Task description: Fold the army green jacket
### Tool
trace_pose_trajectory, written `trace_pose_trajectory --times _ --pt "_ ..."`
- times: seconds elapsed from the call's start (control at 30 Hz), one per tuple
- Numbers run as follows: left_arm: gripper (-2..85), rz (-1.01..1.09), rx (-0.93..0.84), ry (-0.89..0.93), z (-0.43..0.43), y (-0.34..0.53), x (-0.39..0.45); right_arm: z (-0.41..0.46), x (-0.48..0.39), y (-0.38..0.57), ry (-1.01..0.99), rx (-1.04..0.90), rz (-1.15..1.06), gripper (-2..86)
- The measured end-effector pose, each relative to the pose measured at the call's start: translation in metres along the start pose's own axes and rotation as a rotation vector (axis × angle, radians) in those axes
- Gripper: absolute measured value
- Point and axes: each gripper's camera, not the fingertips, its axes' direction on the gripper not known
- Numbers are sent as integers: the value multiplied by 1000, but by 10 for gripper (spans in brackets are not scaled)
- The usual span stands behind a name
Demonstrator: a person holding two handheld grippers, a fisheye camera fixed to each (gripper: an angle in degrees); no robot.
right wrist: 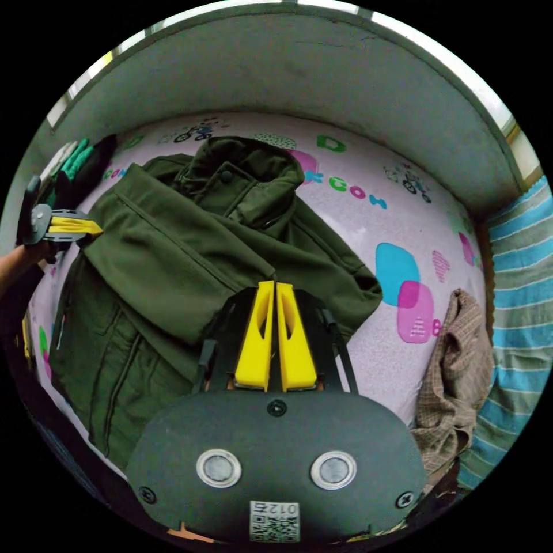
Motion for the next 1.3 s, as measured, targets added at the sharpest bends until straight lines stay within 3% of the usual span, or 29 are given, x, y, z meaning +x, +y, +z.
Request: trace_pose_trajectory --times 0.13,0.3,0.47,0.57,0.8,0.97,1.13,1.3 --pt "-1 4 -1 33 12 2 1 11 -3 -15 39 -100 -13 -8" --pt "-1 23 5 2 21 4 13 3 4 -8 -18 -74 92 8" --pt "-2 16 10 5 29 6 18 -69 24 25 -135 109 248 -5" --pt "-2 9 12 5 34 7 20 -83 5 37 -263 122 185 -7" --pt "-1 83 40 -101 43 14 40 -37 -30 57 -184 -72 7 -9" --pt "-2 76 44 -72 49 15 33 -48 -22 75 -209 14 71 -9" --pt "-2 92 21 -65 33 10 26 -69 -15 74 -213 -37 84 -9" --pt "-2 -7 193 49 -9 -9 -4 -117 -4 55 -153 117 37 -3"
